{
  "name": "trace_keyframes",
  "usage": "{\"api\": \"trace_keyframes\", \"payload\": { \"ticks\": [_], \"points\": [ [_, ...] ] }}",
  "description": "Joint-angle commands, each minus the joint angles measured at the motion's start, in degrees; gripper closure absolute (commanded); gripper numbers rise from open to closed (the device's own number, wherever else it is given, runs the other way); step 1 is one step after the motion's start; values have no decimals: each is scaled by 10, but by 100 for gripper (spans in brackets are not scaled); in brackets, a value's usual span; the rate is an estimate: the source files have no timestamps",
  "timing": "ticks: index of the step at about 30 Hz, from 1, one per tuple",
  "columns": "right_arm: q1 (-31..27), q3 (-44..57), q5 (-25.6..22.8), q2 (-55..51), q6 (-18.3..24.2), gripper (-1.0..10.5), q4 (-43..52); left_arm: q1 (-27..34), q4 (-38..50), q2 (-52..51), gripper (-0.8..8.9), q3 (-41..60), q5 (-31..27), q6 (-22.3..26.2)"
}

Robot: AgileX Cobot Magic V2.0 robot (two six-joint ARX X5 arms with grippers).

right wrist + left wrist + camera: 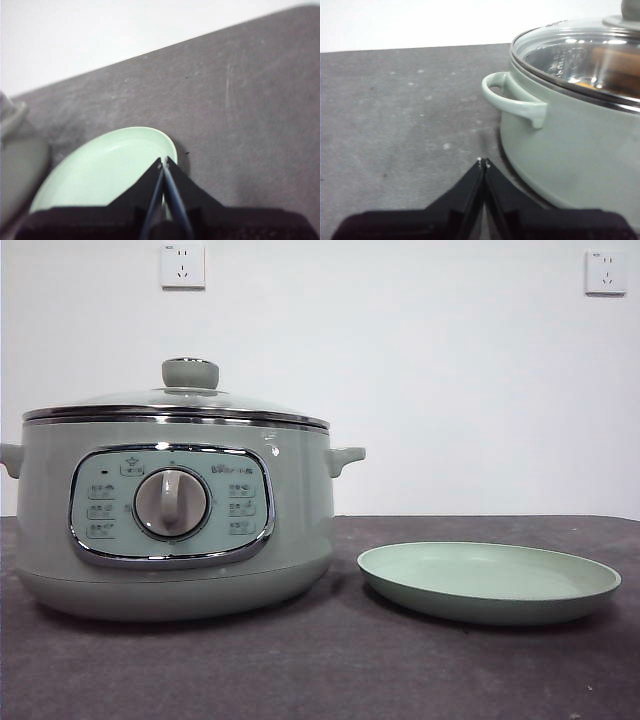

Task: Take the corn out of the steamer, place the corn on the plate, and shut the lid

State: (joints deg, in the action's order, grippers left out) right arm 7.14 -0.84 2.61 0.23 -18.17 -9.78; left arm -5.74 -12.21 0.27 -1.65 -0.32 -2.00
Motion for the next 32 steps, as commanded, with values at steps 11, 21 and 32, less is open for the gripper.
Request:
{"api": "trace_keyframes", "payload": {
  "ticks": [11,21,32],
  "points": [
    [0,-41,3,14,-73,957,-31,2,-7,-1,820,-23,63,-100],
    [0,-201,5,158,-30,957,-53,2,-86,70,820,-168,63,-100],
    [0,-425,113,378,85,948,-165,2,-125,242,819,-327,90,-48]
  ]
}}
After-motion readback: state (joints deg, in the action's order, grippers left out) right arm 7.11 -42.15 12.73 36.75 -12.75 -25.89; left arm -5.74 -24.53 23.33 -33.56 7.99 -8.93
